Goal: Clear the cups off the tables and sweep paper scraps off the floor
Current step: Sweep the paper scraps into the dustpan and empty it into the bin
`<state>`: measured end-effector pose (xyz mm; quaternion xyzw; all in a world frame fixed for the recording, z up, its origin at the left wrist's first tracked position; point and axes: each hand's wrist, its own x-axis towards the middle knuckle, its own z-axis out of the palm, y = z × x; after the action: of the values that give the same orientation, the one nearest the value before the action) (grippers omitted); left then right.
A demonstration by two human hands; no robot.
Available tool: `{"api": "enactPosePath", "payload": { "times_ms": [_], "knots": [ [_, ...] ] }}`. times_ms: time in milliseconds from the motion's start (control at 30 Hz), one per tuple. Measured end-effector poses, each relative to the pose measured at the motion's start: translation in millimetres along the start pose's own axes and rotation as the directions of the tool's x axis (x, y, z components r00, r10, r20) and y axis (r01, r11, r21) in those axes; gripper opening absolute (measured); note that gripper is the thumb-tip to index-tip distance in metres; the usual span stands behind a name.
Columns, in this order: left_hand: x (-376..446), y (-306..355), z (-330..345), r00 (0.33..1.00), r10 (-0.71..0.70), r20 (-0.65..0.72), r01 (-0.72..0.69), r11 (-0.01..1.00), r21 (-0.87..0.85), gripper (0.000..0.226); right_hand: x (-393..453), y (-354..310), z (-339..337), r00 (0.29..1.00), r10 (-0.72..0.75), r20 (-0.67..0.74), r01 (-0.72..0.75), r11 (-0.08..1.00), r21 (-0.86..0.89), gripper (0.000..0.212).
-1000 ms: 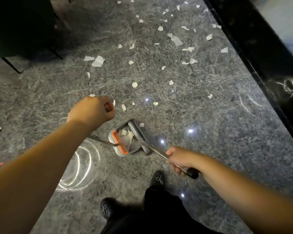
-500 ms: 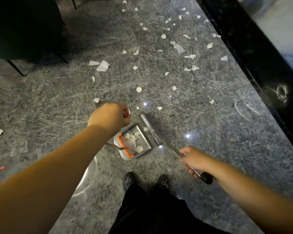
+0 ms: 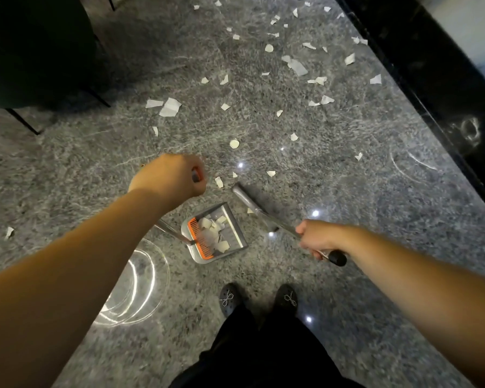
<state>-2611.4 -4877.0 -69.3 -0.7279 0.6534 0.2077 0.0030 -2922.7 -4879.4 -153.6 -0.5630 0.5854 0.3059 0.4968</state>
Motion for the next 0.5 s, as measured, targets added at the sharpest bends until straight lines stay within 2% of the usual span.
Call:
{"api": "enactPosePath", "payload": {
  "times_ms": [133,300,500],
  "knots": [
    [-4,-22,0,1.000,-0.019,0.004,0.019,1.000,-0.014,0.009,-5,-3,19,0.998,-0.044,0.041,0.040,0.994,0.106,0.046],
    [-15,-32,3,1.000,-0.023,-0.020,0.022,0.999,-0.030,0.010,-23,2,24,0.999,-0.037,0.040,0.021,0.939,0.343,0.047],
    [-31,-39,4,0.998,0.001,-0.058,-0.004,0.999,-0.045,0.010,-44,-4,29,0.999,-0.041,-0.011,0.042,0.915,0.402,0.046]
  ]
}}
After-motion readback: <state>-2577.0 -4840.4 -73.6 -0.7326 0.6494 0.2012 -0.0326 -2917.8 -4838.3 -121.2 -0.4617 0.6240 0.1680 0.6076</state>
